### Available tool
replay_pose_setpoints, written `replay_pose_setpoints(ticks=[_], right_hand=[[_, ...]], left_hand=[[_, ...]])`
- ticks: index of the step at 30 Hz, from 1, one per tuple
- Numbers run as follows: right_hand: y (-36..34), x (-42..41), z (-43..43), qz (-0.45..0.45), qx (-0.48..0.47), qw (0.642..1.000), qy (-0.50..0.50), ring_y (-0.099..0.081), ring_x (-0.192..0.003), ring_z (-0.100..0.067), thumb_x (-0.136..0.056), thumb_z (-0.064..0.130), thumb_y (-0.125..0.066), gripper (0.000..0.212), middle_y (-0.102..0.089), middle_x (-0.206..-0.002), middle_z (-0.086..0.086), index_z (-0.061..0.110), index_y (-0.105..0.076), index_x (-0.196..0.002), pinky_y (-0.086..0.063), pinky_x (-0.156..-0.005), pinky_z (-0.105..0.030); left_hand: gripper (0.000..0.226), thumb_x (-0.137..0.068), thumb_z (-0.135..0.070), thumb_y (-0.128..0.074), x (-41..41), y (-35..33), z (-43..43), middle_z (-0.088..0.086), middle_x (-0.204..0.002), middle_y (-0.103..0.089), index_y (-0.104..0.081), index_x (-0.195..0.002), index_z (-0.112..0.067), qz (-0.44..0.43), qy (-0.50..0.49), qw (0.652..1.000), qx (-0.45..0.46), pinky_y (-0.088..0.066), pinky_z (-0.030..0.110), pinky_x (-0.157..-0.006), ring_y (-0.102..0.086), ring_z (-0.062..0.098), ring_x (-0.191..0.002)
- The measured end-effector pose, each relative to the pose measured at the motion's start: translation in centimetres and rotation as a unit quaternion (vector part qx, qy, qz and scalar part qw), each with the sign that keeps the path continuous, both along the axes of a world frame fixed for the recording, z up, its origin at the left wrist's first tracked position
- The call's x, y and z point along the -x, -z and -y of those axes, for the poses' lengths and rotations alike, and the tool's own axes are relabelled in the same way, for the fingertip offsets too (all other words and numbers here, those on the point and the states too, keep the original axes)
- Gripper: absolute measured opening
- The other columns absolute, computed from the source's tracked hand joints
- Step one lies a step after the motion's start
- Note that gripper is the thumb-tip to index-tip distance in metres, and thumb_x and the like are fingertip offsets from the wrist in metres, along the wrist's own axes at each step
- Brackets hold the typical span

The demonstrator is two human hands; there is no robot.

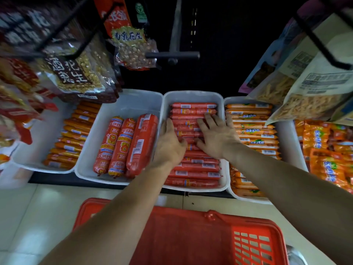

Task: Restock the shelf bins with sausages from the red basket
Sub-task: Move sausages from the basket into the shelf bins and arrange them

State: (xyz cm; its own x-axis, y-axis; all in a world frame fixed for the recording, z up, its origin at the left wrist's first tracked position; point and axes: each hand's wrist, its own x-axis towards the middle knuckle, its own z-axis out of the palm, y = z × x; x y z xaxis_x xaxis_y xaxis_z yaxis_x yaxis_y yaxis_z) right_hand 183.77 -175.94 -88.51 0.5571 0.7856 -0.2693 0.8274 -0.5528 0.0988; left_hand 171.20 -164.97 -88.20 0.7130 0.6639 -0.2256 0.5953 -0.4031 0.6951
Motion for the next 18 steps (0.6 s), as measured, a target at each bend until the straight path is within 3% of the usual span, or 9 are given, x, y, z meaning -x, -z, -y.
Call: replay_pose_setpoints(ticks=[3, 6, 8, 11, 15, 18], right_hand=[[-0.7, 0.2, 0.1, 0.009, -0.006, 1.0, -0.003, -0.008, -0.152, -0.03, -0.096, 0.06, -0.025, 0.076, -0.011, -0.165, -0.01, 0.019, -0.011, -0.158, 0.005, -0.12, -0.058], [-1.9, 2.1, 0.7, -0.006, -0.052, 0.997, -0.058, -0.016, -0.15, -0.026, -0.099, 0.054, -0.026, 0.071, -0.018, -0.164, -0.006, 0.017, -0.014, -0.158, -0.003, -0.123, -0.049], [-2.3, 4.1, 1.2, -0.089, -0.045, 0.992, -0.073, -0.011, -0.152, -0.025, -0.101, 0.052, -0.028, 0.07, -0.009, -0.166, -0.004, 0.019, -0.008, -0.159, -0.006, -0.123, -0.044], [-1.3, 5.9, 1.8, -0.153, -0.001, 0.987, -0.047, 0.002, -0.153, -0.024, -0.104, 0.049, -0.026, 0.067, 0.006, -0.167, -0.001, 0.023, 0.001, -0.159, -0.007, -0.124, -0.043], [-0.3, 5.9, 2.4, -0.126, 0.016, 0.991, -0.043, 0.006, -0.153, -0.02, -0.104, 0.052, -0.019, 0.065, 0.013, -0.166, 0.003, 0.025, 0.001, -0.159, -0.009, -0.123, -0.041], [-0.7, 5.6, 2.5, -0.128, 0.023, 0.99, -0.051, 0.004, -0.153, -0.018, -0.103, 0.055, -0.023, 0.067, 0.012, -0.166, 0.005, 0.028, 0.001, -0.159, -0.014, -0.123, -0.043]], left_hand=[[0.064, -0.089, -0.023, -0.066, 3.7, -1.1, 1.7, 0.001, -0.137, -0.054, -0.036, -0.146, -0.019, -0.011, -0.019, 1.0, 0.013, -0.049, 0.032, -0.101, -0.059, 0.019, -0.118], [0.046, -0.089, -0.024, -0.066, 5.8, -2.2, 3.5, 0.003, -0.121, -0.063, -0.044, -0.129, -0.016, -0.071, -0.071, 0.992, 0.07, -0.039, 0.022, -0.078, -0.063, 0.025, -0.111], [0.062, -0.087, -0.033, -0.068, 5.3, -1.6, 3.8, 0.007, -0.128, -0.059, -0.037, -0.136, -0.01, -0.123, -0.063, 0.984, 0.112, -0.04, 0.024, -0.082, -0.06, 0.029, -0.118], [0.092, -0.064, -0.045, -0.075, 3.9, -0.9, 3.1, 0.011, -0.134, -0.059, -0.04, -0.14, -0.006, -0.141, -0.058, 0.974, 0.166, -0.05, 0.035, -0.098, -0.06, 0.029, -0.119], [0.082, -0.065, -0.044, -0.082, 4.4, 0.7, 1.9, 0.001, -0.118, -0.067, -0.048, -0.135, -0.019, -0.113, -0.049, 0.98, 0.155, -0.052, 0.034, -0.092, -0.065, 0.024, -0.106], [0.075, -0.062, -0.046, -0.074, 4.8, 1.0, 1.4, -0.003, -0.112, -0.069, -0.054, -0.131, -0.025, -0.105, -0.001, 0.982, 0.157, -0.053, 0.039, -0.094, -0.067, 0.02, -0.104]])
